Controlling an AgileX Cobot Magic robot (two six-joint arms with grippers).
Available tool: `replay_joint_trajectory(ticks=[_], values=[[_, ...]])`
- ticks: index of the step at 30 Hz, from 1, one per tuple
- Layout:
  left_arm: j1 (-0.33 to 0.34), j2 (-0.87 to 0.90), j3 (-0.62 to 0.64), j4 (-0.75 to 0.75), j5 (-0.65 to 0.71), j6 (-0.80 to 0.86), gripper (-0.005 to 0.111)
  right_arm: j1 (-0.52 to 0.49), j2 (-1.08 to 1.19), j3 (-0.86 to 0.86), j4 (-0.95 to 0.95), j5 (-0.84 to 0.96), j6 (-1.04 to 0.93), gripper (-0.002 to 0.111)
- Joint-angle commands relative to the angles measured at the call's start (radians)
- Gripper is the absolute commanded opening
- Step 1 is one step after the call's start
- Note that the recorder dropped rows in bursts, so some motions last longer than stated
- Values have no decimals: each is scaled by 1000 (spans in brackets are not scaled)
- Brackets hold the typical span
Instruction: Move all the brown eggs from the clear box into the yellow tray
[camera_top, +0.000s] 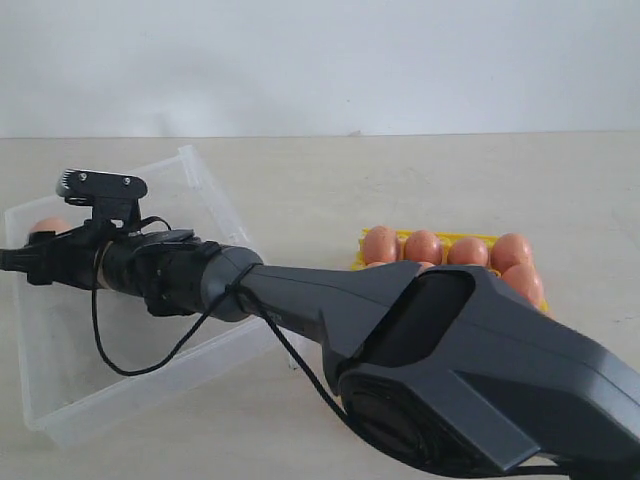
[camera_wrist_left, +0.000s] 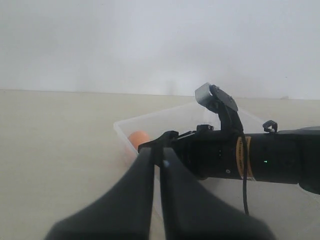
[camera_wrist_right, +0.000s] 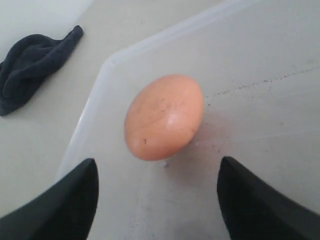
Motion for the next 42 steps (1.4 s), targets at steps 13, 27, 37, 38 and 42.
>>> replay_joint_trajectory(ticks=[13, 27, 37, 38, 42], values=[[2, -3, 3, 1, -4, -2, 4, -15, -71, -4, 81, -19, 94, 42], [2, -3, 3, 1, -4, -2, 4, -48, -38, -8, 45, -17, 161, 42], [2, -3, 3, 1, -4, -2, 4, -48, -38, -8, -4, -158, 159, 36], [2, -3, 3, 1, -4, -2, 4, -48, -38, -8, -42, -191, 159, 29], [2, -3, 3, 1, -4, -2, 4, -49, -38, -8, -201, -297, 163, 0]])
